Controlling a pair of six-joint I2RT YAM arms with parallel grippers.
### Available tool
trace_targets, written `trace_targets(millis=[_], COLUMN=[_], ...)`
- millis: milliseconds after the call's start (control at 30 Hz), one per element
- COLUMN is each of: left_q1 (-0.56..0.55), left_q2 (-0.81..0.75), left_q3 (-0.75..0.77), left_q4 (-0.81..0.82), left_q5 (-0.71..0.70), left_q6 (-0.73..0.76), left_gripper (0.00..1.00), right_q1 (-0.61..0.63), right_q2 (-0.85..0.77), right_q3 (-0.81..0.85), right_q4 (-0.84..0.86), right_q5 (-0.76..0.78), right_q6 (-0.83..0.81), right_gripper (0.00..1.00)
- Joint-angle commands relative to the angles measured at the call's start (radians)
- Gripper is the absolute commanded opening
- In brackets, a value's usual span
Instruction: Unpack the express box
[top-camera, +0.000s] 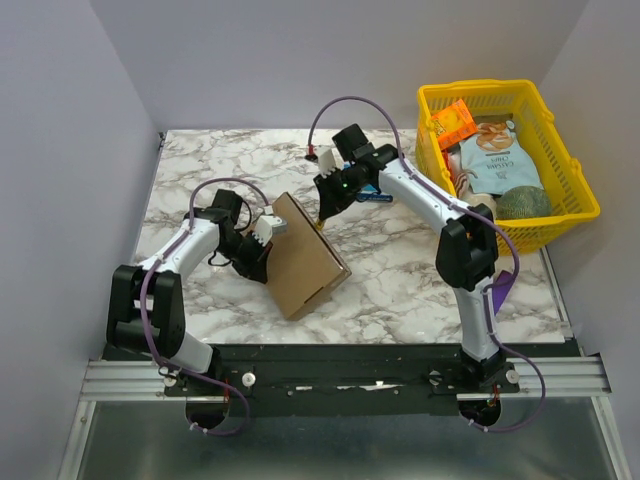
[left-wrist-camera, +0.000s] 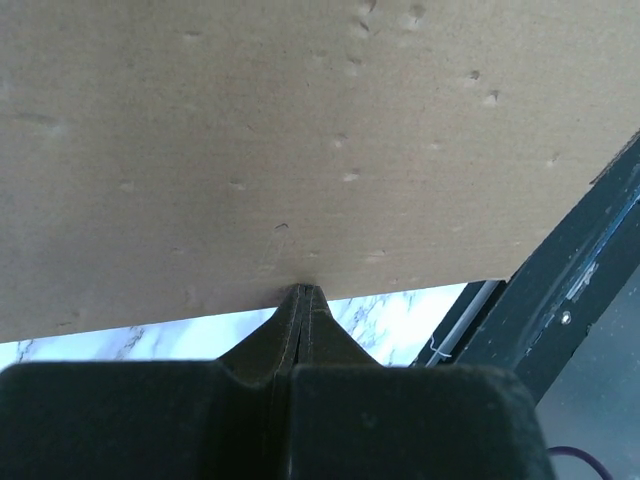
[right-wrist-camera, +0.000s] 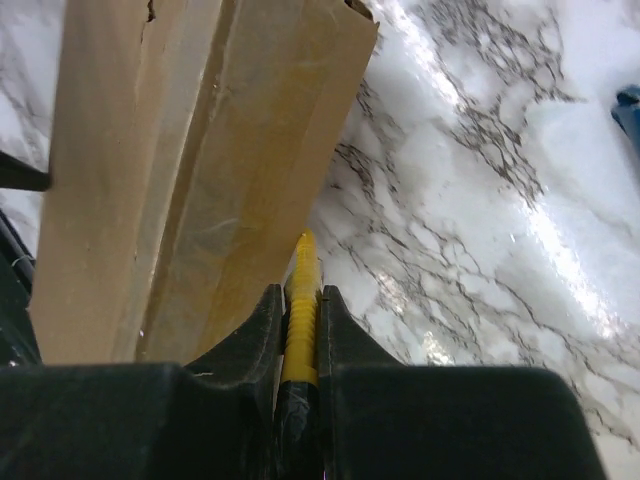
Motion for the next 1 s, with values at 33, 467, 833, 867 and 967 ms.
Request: trace_targets(millis=[33,467,833,867,967], left_q1=[-0.005,-0.010,0.001,-0.002,-0.037], left_q2=[0.064,0.044,-0.379,-0.413,-0.501], left_q3=[-0.010,0.002,-0.175,-0.200,-0.260], left_q4=[0.041,0.037,-0.099,-0.047,0.011], left_q5=[-0.095,0.033,-0.021,-0.024,-0.034], left_q6=[-0.012,0.052,0.506,0.517,0.555], left_gripper=[0.00,0.00,0.18,0.20,0.25], right_q1=[0.029,0.033,0.052,0.053,0.067], right_q2=[-0.036,-0.067,-0.078,-0.078,-0.073], right_q3=[0.043,0.064,0.061,0.060,0.069], right_q4=[-0.019,-0.014,-0.012,-0.012,-0.011], right_q5=[-0.166,-0.185,-0.179,-0.179,-0.182], right_q6=[0.028,0.054,0.058,0.058,0.061], right_gripper=[0.01,0.00,0.01,0.00,0.01])
